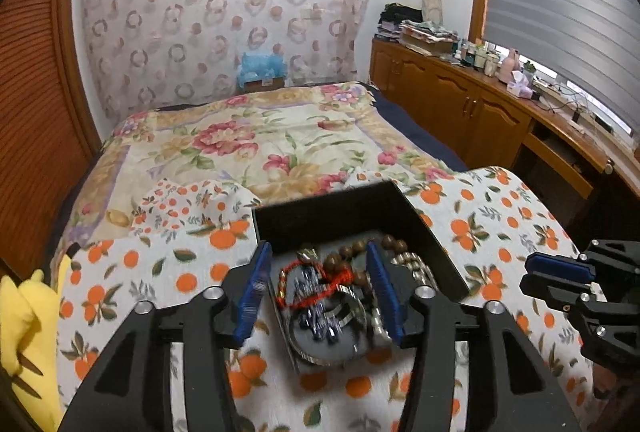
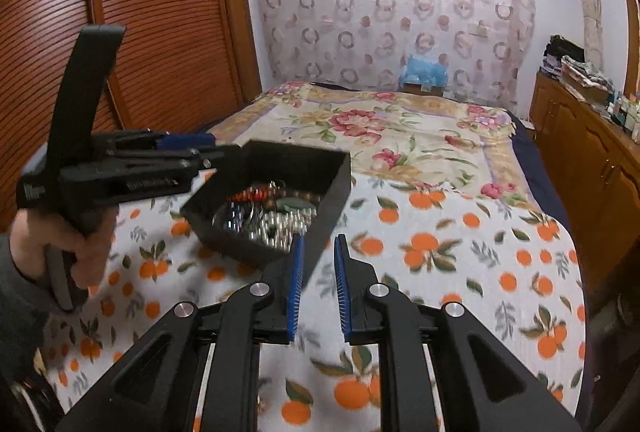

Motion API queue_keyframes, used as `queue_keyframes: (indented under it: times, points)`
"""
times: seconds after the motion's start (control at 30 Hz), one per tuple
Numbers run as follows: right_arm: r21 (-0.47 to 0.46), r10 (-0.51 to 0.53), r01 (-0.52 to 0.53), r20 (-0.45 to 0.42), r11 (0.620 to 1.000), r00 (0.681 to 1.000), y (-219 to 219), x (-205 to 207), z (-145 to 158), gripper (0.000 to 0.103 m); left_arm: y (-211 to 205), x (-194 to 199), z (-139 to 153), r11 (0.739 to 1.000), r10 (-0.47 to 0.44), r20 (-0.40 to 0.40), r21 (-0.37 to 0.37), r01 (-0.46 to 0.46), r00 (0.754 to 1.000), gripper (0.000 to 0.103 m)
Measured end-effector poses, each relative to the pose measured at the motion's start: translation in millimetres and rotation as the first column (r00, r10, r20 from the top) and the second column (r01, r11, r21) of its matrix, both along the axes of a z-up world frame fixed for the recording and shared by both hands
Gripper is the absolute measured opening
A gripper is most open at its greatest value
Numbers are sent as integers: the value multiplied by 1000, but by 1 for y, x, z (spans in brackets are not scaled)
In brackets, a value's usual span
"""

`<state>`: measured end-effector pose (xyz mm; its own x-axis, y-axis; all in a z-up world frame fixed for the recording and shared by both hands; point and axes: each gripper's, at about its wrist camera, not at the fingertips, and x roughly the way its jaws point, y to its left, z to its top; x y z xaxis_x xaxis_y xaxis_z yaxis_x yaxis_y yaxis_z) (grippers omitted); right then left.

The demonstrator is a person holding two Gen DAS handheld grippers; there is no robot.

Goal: Organize jewelry
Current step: 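Release the gold ring into the box with the left tool while the right lowers the pearl necklace in, then grasp the green jade pendant chain with the left tool while the right grasps the rose-gold flower ring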

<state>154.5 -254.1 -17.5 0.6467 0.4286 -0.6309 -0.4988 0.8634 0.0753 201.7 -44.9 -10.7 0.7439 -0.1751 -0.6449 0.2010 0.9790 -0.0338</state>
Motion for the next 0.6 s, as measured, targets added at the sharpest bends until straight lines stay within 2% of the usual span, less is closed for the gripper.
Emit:
queue_keyframes:
  times: [0.23,0.37,0.43,0.6]
  points:
    - [-1,16,-16,-19,1000,1000,-6,-30,-17,17,-4,-47,-9,999,-39,25,-5,39,999,51]
    - [-10,37,-38,-35,999,999,-2,-45,-24,18,-7,-66,-17,998,-68,4,-1,68,998,51]
    - [-27,52,-53,-36,998,998,2,-53,-27,29,-7,-75,-24,997,-78,-14,2,78,997,51]
    - [-54,94,-98,-72,994,993,12,-68,-40,31,-6,-87,-41,996,-93,-58,1,93,994,51]
